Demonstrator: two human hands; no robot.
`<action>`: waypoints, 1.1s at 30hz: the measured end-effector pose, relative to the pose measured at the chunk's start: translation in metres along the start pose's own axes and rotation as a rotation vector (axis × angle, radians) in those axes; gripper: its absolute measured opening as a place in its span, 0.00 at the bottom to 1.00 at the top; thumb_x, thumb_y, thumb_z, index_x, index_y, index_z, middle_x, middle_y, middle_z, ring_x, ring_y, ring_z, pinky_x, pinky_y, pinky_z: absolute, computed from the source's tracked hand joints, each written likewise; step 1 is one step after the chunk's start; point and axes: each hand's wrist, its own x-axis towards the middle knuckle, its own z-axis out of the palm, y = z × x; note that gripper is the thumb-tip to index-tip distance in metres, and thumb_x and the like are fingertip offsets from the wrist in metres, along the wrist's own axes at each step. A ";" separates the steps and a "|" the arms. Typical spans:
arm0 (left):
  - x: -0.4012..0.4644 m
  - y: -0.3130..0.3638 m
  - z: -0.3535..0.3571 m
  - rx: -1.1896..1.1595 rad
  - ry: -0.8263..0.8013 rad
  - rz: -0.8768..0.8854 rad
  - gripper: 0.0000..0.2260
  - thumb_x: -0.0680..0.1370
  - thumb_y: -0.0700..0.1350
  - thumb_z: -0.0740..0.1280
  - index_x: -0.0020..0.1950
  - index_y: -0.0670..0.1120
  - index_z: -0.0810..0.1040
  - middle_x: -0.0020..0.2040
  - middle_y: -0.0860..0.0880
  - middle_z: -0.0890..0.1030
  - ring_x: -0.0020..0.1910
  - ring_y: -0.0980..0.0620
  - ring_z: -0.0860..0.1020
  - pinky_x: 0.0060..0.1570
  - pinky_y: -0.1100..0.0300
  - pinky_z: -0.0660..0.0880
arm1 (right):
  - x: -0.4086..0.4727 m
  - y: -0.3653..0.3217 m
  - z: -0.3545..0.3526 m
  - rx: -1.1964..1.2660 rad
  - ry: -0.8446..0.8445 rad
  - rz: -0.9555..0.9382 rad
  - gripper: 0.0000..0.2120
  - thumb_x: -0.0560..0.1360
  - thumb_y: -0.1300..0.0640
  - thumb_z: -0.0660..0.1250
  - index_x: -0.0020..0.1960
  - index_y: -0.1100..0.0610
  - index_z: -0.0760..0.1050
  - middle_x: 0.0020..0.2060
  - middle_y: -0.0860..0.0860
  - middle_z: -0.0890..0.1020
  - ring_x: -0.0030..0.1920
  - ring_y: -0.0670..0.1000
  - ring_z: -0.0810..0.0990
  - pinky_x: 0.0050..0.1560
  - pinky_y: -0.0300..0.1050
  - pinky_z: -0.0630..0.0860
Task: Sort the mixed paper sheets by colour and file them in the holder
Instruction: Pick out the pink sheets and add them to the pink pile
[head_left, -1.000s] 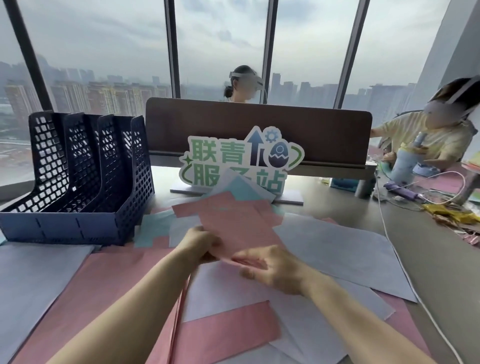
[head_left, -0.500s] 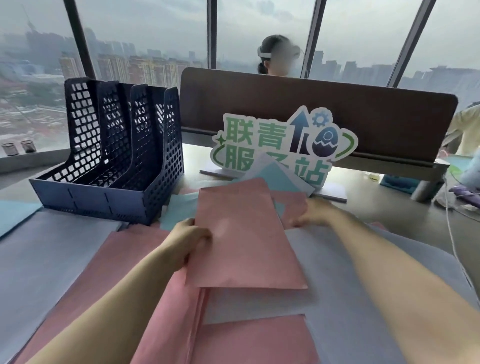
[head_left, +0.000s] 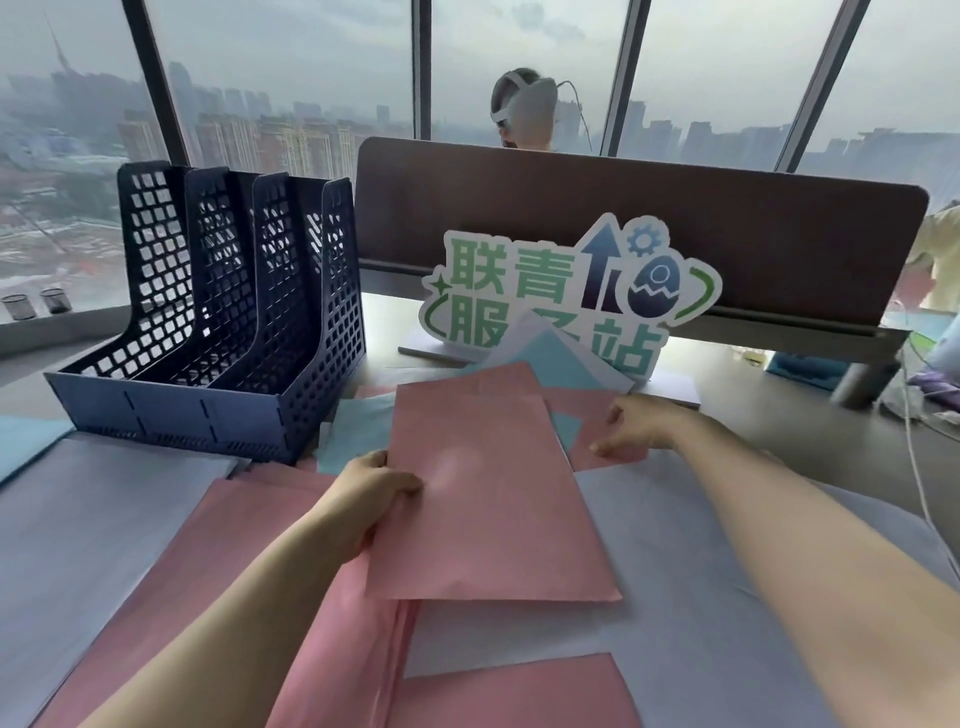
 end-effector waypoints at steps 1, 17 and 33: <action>0.000 0.000 0.000 -0.001 -0.001 0.001 0.11 0.73 0.32 0.68 0.55 0.39 0.77 0.48 0.35 0.83 0.38 0.40 0.82 0.44 0.41 0.81 | -0.001 -0.002 -0.002 -0.016 -0.032 0.002 0.28 0.67 0.42 0.77 0.59 0.55 0.73 0.54 0.50 0.77 0.50 0.49 0.75 0.41 0.41 0.70; 0.003 -0.002 0.000 -0.015 0.007 0.005 0.12 0.73 0.31 0.67 0.56 0.38 0.77 0.46 0.36 0.84 0.36 0.41 0.82 0.41 0.46 0.81 | -0.001 0.003 0.002 0.099 0.156 -0.146 0.18 0.69 0.61 0.73 0.55 0.47 0.74 0.48 0.49 0.77 0.47 0.52 0.76 0.40 0.41 0.70; -0.008 -0.001 -0.002 -0.096 0.050 0.019 0.08 0.75 0.32 0.67 0.53 0.38 0.78 0.42 0.36 0.84 0.33 0.43 0.81 0.41 0.45 0.81 | -0.048 0.002 -0.079 0.337 1.124 0.027 0.09 0.80 0.60 0.58 0.50 0.62 0.75 0.43 0.65 0.82 0.42 0.64 0.77 0.38 0.48 0.62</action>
